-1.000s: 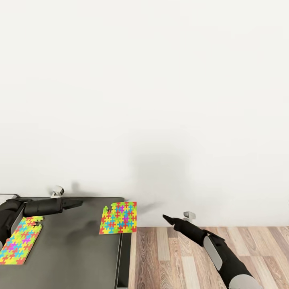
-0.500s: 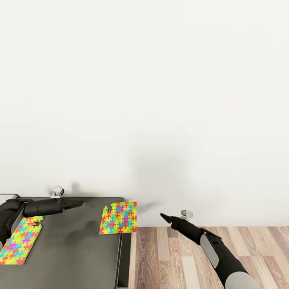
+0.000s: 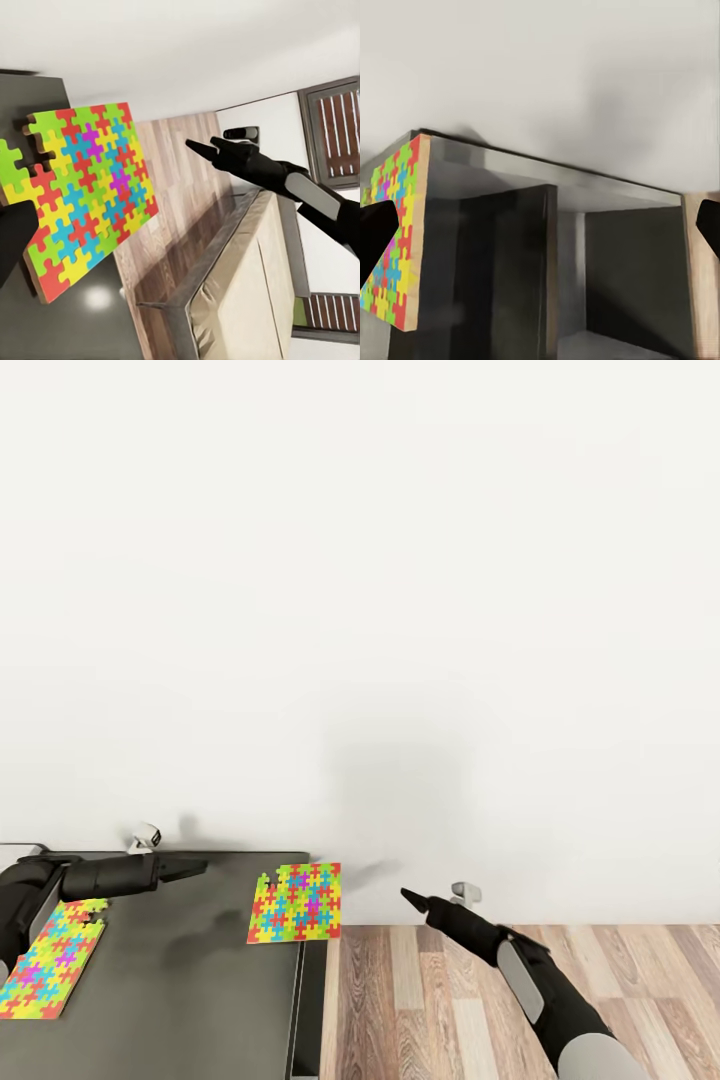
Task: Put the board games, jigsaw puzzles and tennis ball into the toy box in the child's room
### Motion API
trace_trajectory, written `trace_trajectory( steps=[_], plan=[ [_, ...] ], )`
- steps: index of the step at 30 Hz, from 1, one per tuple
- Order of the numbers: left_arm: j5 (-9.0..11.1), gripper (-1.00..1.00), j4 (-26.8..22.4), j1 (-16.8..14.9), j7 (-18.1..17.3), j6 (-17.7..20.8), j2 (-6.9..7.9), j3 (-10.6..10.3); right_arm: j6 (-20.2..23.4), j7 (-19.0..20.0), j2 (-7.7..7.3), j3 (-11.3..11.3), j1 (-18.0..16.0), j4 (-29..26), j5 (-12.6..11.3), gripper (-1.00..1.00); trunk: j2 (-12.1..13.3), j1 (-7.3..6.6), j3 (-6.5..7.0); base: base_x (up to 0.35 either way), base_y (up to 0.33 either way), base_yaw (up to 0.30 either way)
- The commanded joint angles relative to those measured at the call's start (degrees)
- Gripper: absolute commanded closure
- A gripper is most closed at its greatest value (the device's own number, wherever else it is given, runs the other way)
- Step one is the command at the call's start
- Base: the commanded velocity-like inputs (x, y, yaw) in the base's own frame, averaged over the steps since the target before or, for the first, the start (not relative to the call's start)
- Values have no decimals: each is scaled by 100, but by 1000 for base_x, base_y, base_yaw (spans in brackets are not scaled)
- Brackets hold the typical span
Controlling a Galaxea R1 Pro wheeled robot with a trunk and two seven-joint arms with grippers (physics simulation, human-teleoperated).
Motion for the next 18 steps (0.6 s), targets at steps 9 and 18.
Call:
trace_trajectory(
  steps=[9,18],
  plan=[
    [0,-100,-2,-3,-22,56,-24,-3,380,-72,37,-12,-347,78,-123,-100,-10,3,-9,0,0,0],
    [0,-100,-3,-3,-22,56,-35,-10,566,2,-7,-5,-1029,1082,-106,-100,-10,3,-9,0,0,0]
  ],
)
